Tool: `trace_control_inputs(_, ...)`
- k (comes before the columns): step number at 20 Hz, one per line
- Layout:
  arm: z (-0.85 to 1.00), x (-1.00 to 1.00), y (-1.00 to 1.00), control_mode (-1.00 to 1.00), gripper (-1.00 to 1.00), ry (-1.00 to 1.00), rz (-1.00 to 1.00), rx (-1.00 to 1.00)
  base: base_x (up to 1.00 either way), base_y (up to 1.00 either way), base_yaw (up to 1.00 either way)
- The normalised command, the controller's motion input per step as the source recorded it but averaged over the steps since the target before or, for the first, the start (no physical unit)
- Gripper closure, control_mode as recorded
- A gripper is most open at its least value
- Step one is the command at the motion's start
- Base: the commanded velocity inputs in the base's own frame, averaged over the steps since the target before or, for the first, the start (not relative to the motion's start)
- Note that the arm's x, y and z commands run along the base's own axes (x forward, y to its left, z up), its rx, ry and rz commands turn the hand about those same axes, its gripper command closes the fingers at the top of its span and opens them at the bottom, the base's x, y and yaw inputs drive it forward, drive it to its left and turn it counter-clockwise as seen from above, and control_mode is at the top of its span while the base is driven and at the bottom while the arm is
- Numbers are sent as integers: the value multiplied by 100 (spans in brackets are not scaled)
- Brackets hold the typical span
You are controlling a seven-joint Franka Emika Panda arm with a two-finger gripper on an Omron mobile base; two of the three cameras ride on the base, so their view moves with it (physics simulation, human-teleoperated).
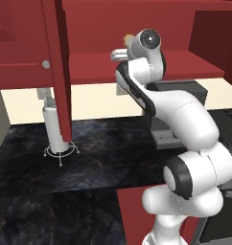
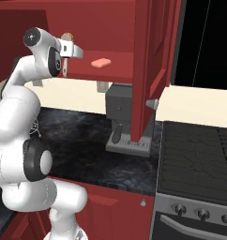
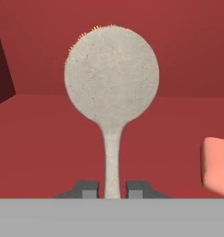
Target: Pick up the dish brush and bar soap from the sink, and place them back in the cabinet, and close the cabinet doors.
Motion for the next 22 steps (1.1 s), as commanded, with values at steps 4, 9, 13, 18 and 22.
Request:
trace_control_inputs(4,0,46,0,-100,100,-1,0,0,0,0,0)
trace_control_inputs(9,0,48,0,-100,100,-1,0,0,0,0,0)
trace_control_inputs(13,-1,39,0,-100,100,-2,0,0,0,0,0)
trace_control_inputs(18,-22,28,0,-100,100,-5,0,0,0,0,0)
trace_control_inputs(22,-33,20,0,-100,100,-6,0,0,0,0,0)
